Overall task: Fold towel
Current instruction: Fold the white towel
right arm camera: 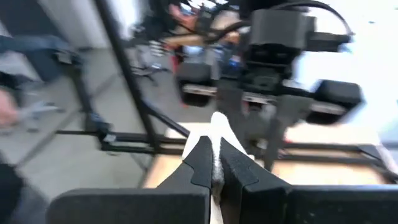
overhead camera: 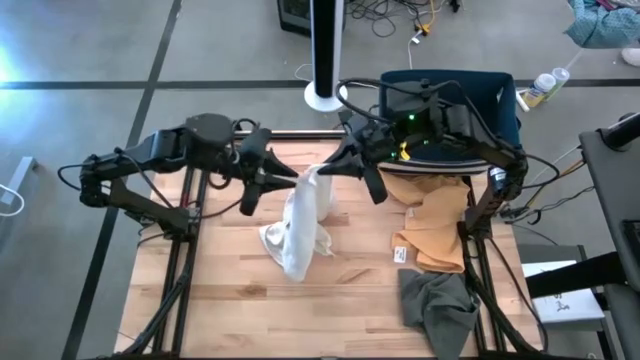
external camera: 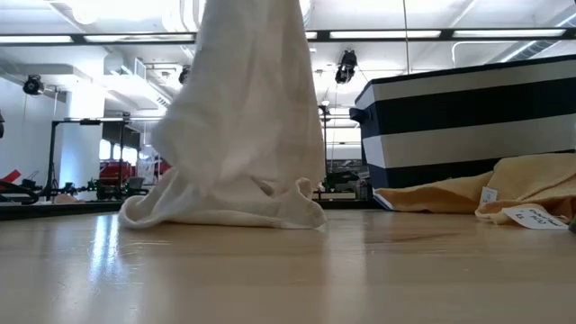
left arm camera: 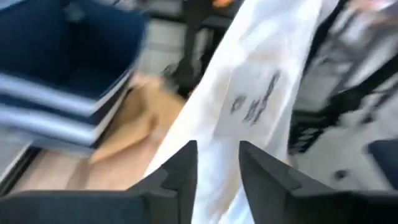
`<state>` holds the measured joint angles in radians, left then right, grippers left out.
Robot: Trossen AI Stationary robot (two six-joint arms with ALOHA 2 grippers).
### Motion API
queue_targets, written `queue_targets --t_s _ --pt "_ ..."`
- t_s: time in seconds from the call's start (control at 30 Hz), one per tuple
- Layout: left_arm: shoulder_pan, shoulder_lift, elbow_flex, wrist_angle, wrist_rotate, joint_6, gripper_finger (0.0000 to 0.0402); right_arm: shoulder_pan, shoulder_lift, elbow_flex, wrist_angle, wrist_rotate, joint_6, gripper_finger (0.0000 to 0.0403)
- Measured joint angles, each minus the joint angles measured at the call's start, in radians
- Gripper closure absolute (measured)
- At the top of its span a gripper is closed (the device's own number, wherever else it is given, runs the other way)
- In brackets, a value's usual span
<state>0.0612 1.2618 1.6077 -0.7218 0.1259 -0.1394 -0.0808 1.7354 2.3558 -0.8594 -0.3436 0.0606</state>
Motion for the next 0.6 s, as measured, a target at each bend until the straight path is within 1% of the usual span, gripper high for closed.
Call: queue_targets --t_s 0.07,0.13,0.27,0.4,0.6 --pt "0.000 0.004 -0.014 -0.044 -0.023 0.000 0.0272 -0.003 -0.008 -0.001 -0.036 0.039 -0.020 0.0402" --pt "0.000 0.011 -0.045 -0.061 -0.034 0.001 0.0258 -0.006 -0.015 0.000 -0.061 0.038 -0.036 0.0402" --pt "0.000 0.017 -0.157 -0.009 -0.036 0.000 0.0238 -0.005 -0.035 0.000 -0.151 0.029 -0.106 0.0402" --pt "0.000 0.016 -0.306 0.104 -0.038 0.005 0.0230 -0.005 -0.051 0.000 -0.275 0.028 -0.149 0.0402" --pt "-0.002 0.017 -0.556 0.403 -0.026 -0.006 0.0235 -0.005 -0.059 0.000 -0.422 0.030 -0.180 0.0403"
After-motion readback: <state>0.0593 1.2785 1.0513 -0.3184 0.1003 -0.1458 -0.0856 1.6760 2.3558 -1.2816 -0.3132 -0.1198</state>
